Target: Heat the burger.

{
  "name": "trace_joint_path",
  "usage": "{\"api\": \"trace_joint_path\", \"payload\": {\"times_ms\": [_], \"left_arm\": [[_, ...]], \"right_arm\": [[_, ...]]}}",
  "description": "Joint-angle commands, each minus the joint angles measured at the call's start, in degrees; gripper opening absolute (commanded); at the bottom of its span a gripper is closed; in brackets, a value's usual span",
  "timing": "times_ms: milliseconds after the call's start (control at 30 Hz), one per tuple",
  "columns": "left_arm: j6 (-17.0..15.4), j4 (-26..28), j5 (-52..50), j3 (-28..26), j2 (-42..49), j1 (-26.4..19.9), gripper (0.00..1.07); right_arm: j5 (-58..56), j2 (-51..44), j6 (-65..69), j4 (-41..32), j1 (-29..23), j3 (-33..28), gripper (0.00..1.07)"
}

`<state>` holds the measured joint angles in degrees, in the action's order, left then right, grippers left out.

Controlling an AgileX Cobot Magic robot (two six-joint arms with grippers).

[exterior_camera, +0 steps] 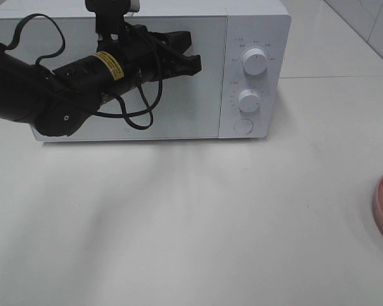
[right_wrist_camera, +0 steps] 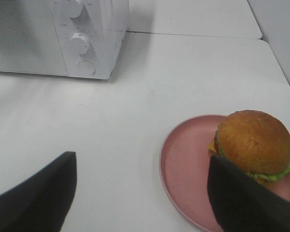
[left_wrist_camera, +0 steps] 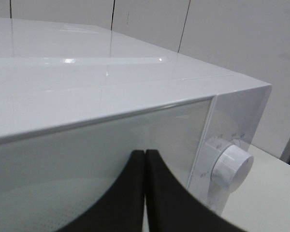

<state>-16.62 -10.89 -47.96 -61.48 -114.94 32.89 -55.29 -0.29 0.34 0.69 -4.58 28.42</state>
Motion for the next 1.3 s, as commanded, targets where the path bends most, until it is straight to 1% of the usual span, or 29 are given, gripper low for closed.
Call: {"api": "trace_joint_path", "payload": {"times_ms": [33,67,100,133,167,200,233,267,300,333,367,400,467,567,633,667,700,767,800,900,1033,1067,1100,1133,1167,1200,1233,1267,1300], "left_arm": [[-4.4,2.2,8.1,0.6,3.8,0.9,0.14],[-4.4,2.2,8.1,0.6,3.8,0.9,0.14],[-4.4,1.7,10.6,0.9,4.6,1.5,0.2],[-4.4,1.7,10.6,0.9,4.6,1.5,0.2],[-4.5,-0.1,15.8,1.7,6.4,2.6,0.37],[-4.5,-1.1,19.0,2.0,7.4,3.4,0.47],[-4.5,-1.1,19.0,2.0,7.4,3.4,0.47],[-4.5,-2.6,25.4,2.3,9.1,4.8,0.68],[-4.5,-2.6,25.4,2.3,9.1,4.8,0.68],[-4.5,-3.6,33.9,2.3,10.7,6.2,0.86],[-4.5,-3.9,38.4,2.3,11.3,7.0,0.91],[-4.5,-3.9,38.4,2.3,11.3,7.0,0.91],[-4.5,-4.0,52.8,2.3,13.7,9.3,0.94],[-4.5,-3.8,56.0,2.3,14.2,9.6,0.94],[-4.5,-3.6,67.7,2.3,16.3,10.4,0.94],[-4.5,-3.6,67.7,2.3,16.3,10.4,0.94],[-4.5,-2.8,74.9,2.3,17.6,10.4,0.94],[-4.5,-2.2,78.1,2.3,18.2,10.4,0.94],[-4.1,-1.3,84.5,2.3,19.7,10.4,0.94],[-3.9,-1.1,90.6,2.3,21.7,10.4,0.94],[-3.7,0.0,94.7,2.3,23.7,9.9,0.94],[-2.0,1.7,96.4,2.3,25.1,8.9,0.94],[-2.0,1.7,96.4,2.3,25.1,8.9,0.94],[-0.8,3.0,97.0,2.3,25.8,8.0,0.94],[1.7,5.4,98.1,2.3,27.4,6.0,0.94],[1.7,5.4,98.1,2.3,27.4,6.0,0.94],[4.4,8.1,98.8,2.3,28.8,3.0,0.94],[5.7,9.3,99.5,2.3,29.4,1.3,0.94],[5.7,9.3,99.5,2.3,29.4,1.3,0.94]], "right_arm": [[0.2,-1.4,-0.3,0.0,0.5,-0.1,0.72],[0.2,-1.4,-0.3,0.0,0.5,-0.1,0.72],[0.2,-1.4,-0.3,0.0,0.5,-0.1,0.72],[0.2,-1.4,-0.3,0.0,0.5,-0.1,0.72],[0.2,-1.4,-0.3,0.0,0.5,-0.1,0.72],[0.2,-1.4,-0.3,0.0,0.5,-0.1,0.72],[0.2,-1.4,-0.3,0.0,0.5,-0.1,0.72],[0.2,-1.4,-0.3,0.0,0.5,-0.1,0.72],[0.2,-1.4,-0.3,0.0,0.5,-0.1,0.72],[0.2,-1.4,-0.3,0.0,0.5,-0.1,0.72],[0.2,-1.4,-0.3,0.0,0.5,-0.1,0.72],[0.2,-1.4,-0.3,0.0,0.5,-0.1,0.72],[0.2,-1.4,-0.3,0.0,0.5,-0.1,0.72],[0.2,-1.4,-0.3,0.0,0.5,-0.1,0.72],[0.2,-1.4,-0.3,0.0,0.5,-0.1,0.72],[0.2,-1.4,-0.3,0.0,0.5,-0.1,0.72],[0.2,-1.4,-0.3,0.0,0.5,-0.1,0.72],[0.2,-1.4,-0.3,0.0,0.5,-0.1,0.72],[0.2,-1.4,-0.3,0.0,0.5,-0.1,0.72],[0.2,-1.4,-0.3,0.0,0.5,-0.1,0.72],[0.2,-1.4,-0.3,0.0,0.5,-0.1,0.72],[0.2,-1.4,-0.3,0.0,0.5,-0.1,0.72],[0.2,-1.4,-0.3,0.0,0.5,-0.1,0.72],[0.2,-1.4,-0.3,0.0,0.5,-0.1,0.72],[0.2,-1.4,-0.3,0.0,0.5,-0.1,0.72],[0.2,-1.4,-0.3,0.0,0.5,-0.1,0.72],[0.2,-1.4,-0.3,0.0,0.5,-0.1,0.72],[0.2,-1.4,-0.3,0.0,0.5,-0.1,0.72],[0.2,-1.4,-0.3,0.0,0.5,-0.1,0.72]]}}
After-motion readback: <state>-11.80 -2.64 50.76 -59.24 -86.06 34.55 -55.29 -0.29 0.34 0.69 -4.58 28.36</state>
